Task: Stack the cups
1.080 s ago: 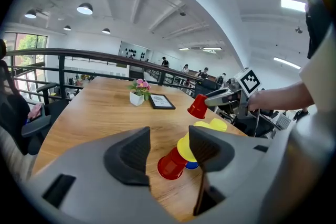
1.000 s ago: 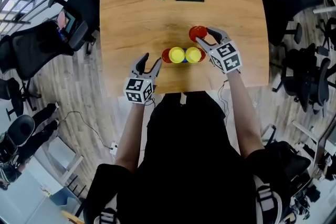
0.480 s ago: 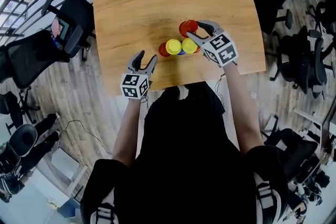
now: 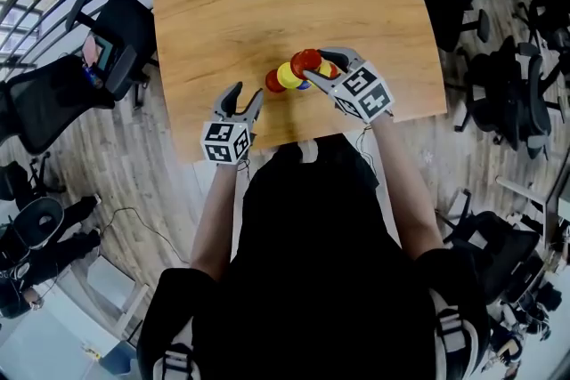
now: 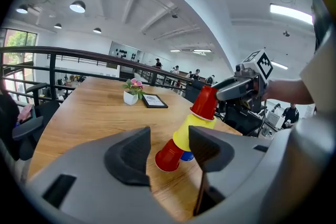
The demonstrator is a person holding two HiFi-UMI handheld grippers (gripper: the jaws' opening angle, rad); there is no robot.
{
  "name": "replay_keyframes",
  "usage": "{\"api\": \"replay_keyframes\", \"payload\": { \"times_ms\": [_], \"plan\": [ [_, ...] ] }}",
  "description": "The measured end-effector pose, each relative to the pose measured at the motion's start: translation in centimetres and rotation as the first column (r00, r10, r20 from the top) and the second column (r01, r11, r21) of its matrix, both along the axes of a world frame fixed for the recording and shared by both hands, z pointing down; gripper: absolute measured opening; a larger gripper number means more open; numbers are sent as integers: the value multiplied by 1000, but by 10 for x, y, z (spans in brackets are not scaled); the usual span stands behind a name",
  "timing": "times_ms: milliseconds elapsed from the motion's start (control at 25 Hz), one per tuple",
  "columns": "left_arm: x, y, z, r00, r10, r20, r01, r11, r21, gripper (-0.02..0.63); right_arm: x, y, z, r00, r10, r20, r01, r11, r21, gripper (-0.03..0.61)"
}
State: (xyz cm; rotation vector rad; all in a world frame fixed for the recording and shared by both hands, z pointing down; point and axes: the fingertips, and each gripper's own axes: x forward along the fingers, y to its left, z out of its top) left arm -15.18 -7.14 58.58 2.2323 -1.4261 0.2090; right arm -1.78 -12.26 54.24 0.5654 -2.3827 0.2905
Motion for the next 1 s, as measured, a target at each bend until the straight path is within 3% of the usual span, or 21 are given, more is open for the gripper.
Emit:
{"api": "replay_keyframes", "payload": {
  "times_ms": [440,600,840,1000],
  "plan": [
    [6,9,3,1000,8,6,-8,1000,-3,250,-2,10,6,999,-34,-38,36,998,44,230],
    [7,9,-1,1000,12,23,-12,1000,6,250,0,11,4,998,-42,-40,44,997,58,263],
    [9,11,-6,999,12,37,-13,1000,16,250,7,21,-2,999,-42,-3,42,997,64,276],
    [12,9,-13,999,29,41,-30,999,30,249,23,27,-3,999,13,42,-15,998,55,268]
  ]
}}
